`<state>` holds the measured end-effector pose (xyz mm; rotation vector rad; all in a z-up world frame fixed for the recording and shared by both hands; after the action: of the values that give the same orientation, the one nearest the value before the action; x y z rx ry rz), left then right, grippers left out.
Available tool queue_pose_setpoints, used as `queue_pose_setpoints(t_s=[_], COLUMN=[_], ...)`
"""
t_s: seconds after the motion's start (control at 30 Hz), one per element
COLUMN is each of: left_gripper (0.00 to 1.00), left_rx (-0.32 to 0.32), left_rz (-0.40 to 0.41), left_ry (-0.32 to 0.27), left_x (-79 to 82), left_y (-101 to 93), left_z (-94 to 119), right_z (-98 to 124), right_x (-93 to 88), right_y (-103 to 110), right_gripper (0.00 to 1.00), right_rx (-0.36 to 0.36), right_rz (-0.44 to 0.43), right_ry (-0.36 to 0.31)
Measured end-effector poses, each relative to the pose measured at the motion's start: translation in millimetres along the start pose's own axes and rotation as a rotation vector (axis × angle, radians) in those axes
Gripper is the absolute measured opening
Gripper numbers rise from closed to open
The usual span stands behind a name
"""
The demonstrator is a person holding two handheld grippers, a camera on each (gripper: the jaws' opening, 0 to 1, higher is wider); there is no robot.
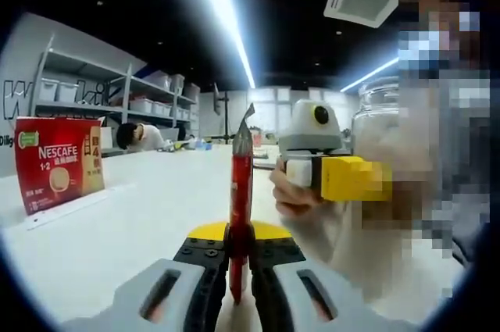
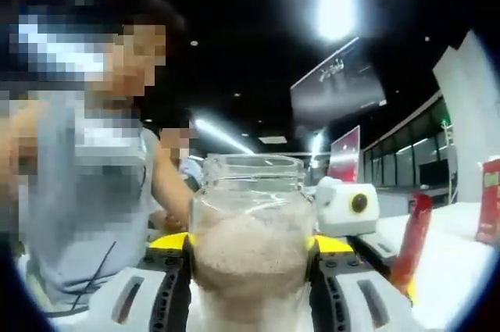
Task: Tear open the coffee pouch, take out the coffee, and pour the coffee from the pouch into the cup
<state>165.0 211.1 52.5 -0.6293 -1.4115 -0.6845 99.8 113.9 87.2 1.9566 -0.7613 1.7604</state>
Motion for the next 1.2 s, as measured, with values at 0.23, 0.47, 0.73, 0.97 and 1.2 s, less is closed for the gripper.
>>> queue_pose_setpoints(t_s=[0.23,0.47,0.73,0.97,1.2], left_gripper=[0.12,0.12,0.12,0.12,0.12], left_rx=[-0.01,-0.009,-0.006,-0.006,-0.003], left_rz=[-0.005,-0.005,-0.004,-0.008,-0.008], left_ry=[0.004,0.004,0.005,0.006,0.008], left_x=[0.1,0.1,-0.1,-0.4,-0.3], left_y=[-0.8,-0.5,-0.1,-0.6,-0.8], left_z=[-1,0,0,1,1], right_z=[-7,-9,-8,-5,-1], right_x=[-1.7,-2.7,-2.9,4.4,10.8], right_y=[-10,-13,-14,-10,-8], right_gripper=[0.6,0.6,0.6,0.62,0.61], right_rx=[-0.045,-0.051,-0.047,-0.053,-0.055], right_rz=[0.009,0.011,0.008,0.029,0.036], right_ry=[-0.013,-0.023,-0.038,-0.048,-0.066])
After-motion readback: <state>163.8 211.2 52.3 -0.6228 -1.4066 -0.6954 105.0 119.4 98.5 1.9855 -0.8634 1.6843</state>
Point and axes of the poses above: the point that each gripper's makers call its tool centre point, and the gripper's own axes: z roughly backward along the fingers, y roughly to its left, x roughly out of its top, the point moved 6 cm from there along z, roughly backward along the fingers, and after that the axes turned 9 degrees about x, right-handed, at the moved point
